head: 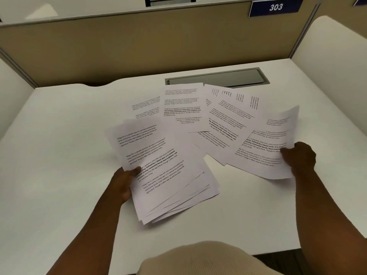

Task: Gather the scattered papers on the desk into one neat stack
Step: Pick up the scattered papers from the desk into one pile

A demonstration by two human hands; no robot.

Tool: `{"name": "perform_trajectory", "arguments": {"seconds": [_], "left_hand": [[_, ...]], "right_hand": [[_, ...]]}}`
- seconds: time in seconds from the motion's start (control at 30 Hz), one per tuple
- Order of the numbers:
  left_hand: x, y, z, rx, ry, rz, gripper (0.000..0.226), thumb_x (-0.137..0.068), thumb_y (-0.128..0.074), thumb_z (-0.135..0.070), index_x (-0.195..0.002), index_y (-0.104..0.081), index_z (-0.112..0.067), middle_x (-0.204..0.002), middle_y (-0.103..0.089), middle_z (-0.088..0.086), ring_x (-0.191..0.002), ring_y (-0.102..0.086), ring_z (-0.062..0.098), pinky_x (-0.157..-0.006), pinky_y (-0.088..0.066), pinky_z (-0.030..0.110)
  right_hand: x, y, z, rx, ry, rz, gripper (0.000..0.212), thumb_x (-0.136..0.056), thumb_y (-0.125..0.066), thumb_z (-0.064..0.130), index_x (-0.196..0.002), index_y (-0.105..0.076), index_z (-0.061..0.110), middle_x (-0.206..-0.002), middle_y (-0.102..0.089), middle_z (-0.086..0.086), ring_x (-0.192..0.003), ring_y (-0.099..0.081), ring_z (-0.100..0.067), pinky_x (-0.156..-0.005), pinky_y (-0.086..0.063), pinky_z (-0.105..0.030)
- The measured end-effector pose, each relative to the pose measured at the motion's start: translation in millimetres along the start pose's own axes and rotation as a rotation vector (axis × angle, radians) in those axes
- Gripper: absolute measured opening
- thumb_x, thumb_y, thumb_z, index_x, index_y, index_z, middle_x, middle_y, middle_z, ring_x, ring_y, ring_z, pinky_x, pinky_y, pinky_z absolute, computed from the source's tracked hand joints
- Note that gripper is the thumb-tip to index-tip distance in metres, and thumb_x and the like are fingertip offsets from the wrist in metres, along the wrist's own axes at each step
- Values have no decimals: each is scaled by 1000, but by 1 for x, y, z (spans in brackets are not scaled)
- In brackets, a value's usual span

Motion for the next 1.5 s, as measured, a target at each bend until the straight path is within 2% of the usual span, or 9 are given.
{"name": "perform_trajectory", "arguments": {"seconds": [0.2,0.33,0.57,0.77,0.93,1.13,1.2,1.37,1.5], "left_hand": [[6,0,-11,105,1,49,33,-91,-59,-2,-121,-61,-14,-108,-73,9,-95,-71,26,-72,-61,39],[6,-1,-26,132,8,86,43,-90,-62,-10,-133,-56,-10,-126,-66,15,-112,-65,33,-88,-55,44],[21,-15,-61,269,-31,191,35,-95,-54,-10,-128,-60,-17,-119,-70,13,-106,-69,29,-81,-59,47],[35,-27,-86,316,-133,197,37,-97,-52,-11,-133,-57,-14,-121,-70,10,-103,-70,23,-78,-61,38],[44,-37,-103,299,-236,182,28,-95,-53,-8,-114,-70,-19,-113,-73,5,-99,-72,20,-82,-59,37],[47,-38,-113,198,-316,121,40,-90,-59,-8,-129,-61,-16,-119,-71,6,-109,-67,24,-93,-55,41],[46,-35,-113,190,-307,100,43,-87,-63,-8,-130,-61,-14,-122,-69,8,-114,-64,29,-99,-50,47],[47,-35,-103,198,-242,90,42,-86,-61,-4,-127,-62,-15,-110,-74,8,-103,-68,32,-86,-55,47],[45,-33,-90,235,-167,144,42,-83,-62,-6,-124,-63,-15,-114,-72,10,-99,-71,29,-81,-59,46]], "right_hand": [[4,39,19,11,293,-301,26,-86,-54,13,-100,-65,-7,-100,-65,-33,-93,-61,-49,-80,-49,-44],[3,71,40,-17,431,-514,25,-90,-52,15,-98,-64,-6,-96,-66,-33,-86,-62,-49,-74,-48,-45],[9,91,79,-253,545,-558,31,-94,-50,24,-107,-65,1,-102,-70,-25,-88,-63,-43,-74,-45,-38],[32,53,109,-440,515,-279,23,-92,-57,20,-104,-68,5,-99,-71,-19,-91,-66,-31,-76,-44,-30],[78,7,134,-622,477,197,7,-89,-63,19,-89,-69,15,-85,-72,-6,-78,-64,-21,-71,-48,-31],[118,-2,149,-925,350,732,15,-92,-58,12,-89,-72,19,-79,-71,-2,-70,-67,-20,-60,-55,-31],[124,-7,150,-1014,283,885,22,-95,-54,12,-87,-72,21,-78,-71,-2,-69,-67,-19,-64,-55,-31],[131,-18,143,-910,247,929,22,-91,-60,7,-107,-71,18,-98,-75,-5,-82,-73,-25,-66,-59,-35],[131,-27,133,-888,226,953,18,-93,-59,18,-106,-72,23,-101,-75,-4,-87,-72,-23,-73,-58,-38]]}}
Point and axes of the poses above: each hand's wrist, its own x-axis away from the middle knuckle, its own y-axis out of the back of the hand, z = x × y, the point moved 1 cm from there along -x, towards the middle knuckle
